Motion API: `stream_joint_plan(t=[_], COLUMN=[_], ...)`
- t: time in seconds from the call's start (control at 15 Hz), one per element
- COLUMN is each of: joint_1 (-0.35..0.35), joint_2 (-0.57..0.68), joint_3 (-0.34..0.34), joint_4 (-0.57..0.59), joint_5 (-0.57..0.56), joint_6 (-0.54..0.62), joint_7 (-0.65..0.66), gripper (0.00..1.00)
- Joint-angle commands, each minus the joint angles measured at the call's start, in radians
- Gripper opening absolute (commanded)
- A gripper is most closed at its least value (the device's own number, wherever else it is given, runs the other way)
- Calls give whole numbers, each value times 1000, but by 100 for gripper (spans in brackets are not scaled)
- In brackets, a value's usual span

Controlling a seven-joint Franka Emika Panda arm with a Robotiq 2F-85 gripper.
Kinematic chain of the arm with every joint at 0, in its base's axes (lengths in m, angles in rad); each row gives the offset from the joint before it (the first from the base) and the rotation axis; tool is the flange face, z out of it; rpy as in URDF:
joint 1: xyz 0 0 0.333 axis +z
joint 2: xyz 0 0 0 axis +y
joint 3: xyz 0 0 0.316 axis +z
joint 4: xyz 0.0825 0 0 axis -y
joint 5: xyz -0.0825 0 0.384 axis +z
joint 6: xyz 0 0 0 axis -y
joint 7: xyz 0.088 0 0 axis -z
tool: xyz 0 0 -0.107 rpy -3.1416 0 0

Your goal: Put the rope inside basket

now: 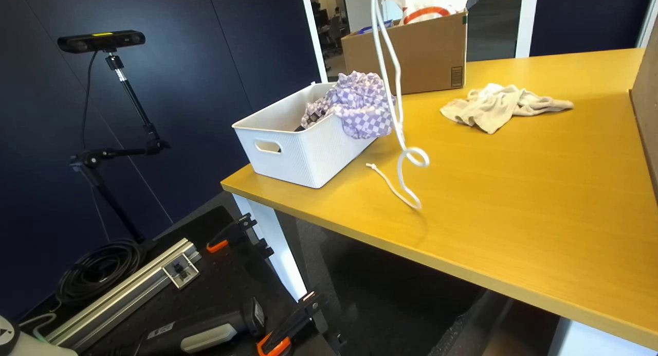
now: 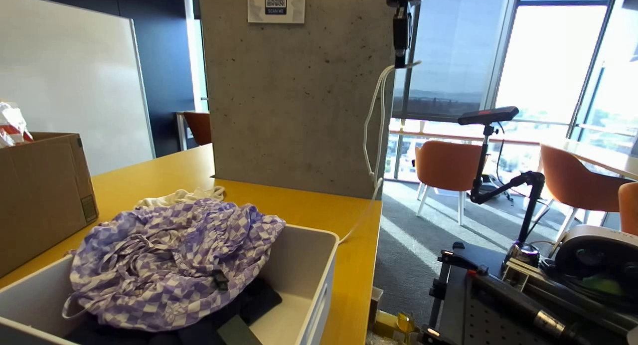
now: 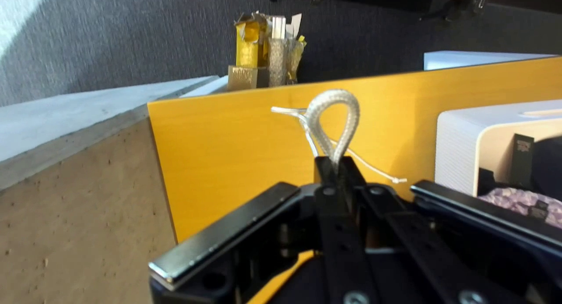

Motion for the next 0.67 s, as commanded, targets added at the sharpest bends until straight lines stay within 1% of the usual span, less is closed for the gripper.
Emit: stream_joint_plan(t=[0.0, 0.13, 0.27, 0.4, 0.6], joint_1=[7, 5, 8, 7, 4], joint_2=[13, 28, 63, 132, 266], joint_3=[-38, -51, -56, -58, -51], joint_4=[-114, -182, -218, -227, -189], joint_5=[-42, -68, -78, -76, -71], joint_6=[52, 85, 108, 134, 229], joint_7=[29, 35, 32, 18, -17], gripper=[2, 2, 2, 2, 2])
